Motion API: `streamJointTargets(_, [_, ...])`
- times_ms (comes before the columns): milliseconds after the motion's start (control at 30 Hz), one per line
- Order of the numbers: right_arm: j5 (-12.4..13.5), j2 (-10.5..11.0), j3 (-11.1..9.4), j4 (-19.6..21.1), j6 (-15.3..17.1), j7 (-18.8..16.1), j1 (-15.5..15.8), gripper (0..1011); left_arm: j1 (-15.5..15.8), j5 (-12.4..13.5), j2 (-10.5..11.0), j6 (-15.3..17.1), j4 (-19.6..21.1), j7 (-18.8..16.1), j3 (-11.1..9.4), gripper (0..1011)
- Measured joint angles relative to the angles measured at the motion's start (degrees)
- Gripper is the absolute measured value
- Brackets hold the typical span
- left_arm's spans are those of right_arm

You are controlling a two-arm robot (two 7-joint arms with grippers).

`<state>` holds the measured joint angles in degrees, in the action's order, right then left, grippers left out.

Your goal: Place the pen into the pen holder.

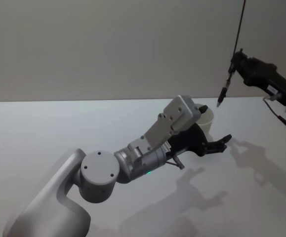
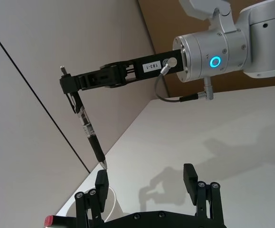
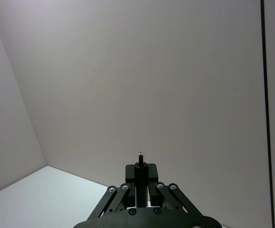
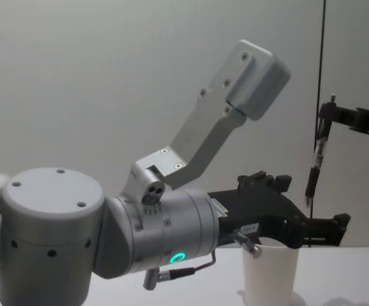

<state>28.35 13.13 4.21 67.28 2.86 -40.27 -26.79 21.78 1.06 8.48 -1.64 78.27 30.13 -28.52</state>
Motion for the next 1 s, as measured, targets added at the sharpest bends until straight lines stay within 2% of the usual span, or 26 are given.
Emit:
streamJointTargets(400, [0.68, -0.47, 0.83, -7.49, -3.90, -5.42, -3.96, 153, 0.00, 0.00, 0.00, 0.00, 0.00, 0.00, 0.00, 1004])
streamJointTargets(1000, [0.15, -1.54, 2.51, -17.97, -8.78, -9.35, -9.07, 153, 0.00, 0.00, 0.01, 0.00, 0.00, 0.00, 0.00, 1004])
